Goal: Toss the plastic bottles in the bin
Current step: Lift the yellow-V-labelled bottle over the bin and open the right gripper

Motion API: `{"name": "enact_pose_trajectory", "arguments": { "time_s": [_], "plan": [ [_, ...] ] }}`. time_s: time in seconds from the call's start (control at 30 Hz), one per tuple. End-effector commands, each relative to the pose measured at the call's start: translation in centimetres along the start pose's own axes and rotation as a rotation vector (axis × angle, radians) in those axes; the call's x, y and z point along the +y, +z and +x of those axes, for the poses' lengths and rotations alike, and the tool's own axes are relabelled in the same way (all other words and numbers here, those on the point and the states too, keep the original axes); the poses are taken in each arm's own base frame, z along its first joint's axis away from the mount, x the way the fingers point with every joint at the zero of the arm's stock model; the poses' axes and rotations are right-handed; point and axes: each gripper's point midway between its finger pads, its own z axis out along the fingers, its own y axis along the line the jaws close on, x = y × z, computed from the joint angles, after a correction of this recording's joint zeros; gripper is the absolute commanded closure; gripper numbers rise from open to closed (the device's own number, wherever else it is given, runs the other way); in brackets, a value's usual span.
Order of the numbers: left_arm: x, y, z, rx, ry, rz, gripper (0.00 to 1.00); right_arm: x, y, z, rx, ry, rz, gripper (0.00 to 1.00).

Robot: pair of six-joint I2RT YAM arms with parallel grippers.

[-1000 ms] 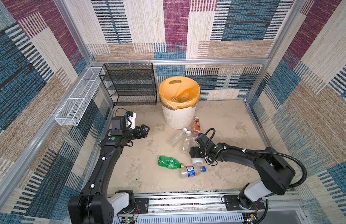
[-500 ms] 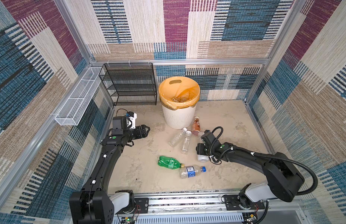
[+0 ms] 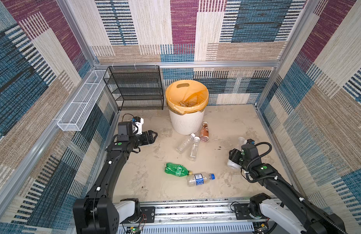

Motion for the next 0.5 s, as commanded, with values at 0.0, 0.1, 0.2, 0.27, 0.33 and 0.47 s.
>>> {"name": "enact_pose_trajectory", "arguments": {
  "time_s": [0.0, 0.1, 0.2, 0.27, 0.33, 0.47],
  "plan": [
    [-0.5, 0.1, -0.4, -0.013, -0.011, 0.033, 0.21, 0.5, -0.2, 0.4, 0.02, 0.005, -0.045, 0.31],
    [-0.7, 0.0, -0.5, -0.016, -0.009, 0.037, 0.21, 3.8, -0.5, -2.4, -0.002, -0.058, -0.12, 0.32],
    [-0.9, -0.4, -0.7, -0.028, -0.002, 0.04, 0.21, 11.2, -2.7, -10.8, -0.109, -0.2, -0.231, 0.33],
    [-1.0, -0.6, -0.8, -0.036, 0.005, 0.039, 0.21, 18.3, -6.3, -17.9, -0.224, -0.284, -0.367, 0.32],
    [-1.0, -0.8, -0.8, -0.04, 0.009, 0.036, 0.21, 26.1, -11.4, -24.1, -0.313, -0.346, -0.553, 0.29],
    [-0.7, -1.0, -0.6, -0.038, 0.018, 0.013, 0.21, 35.6, -18.0, -28.3, -0.346, -0.384, -0.906, 0.16]
  ]
}}
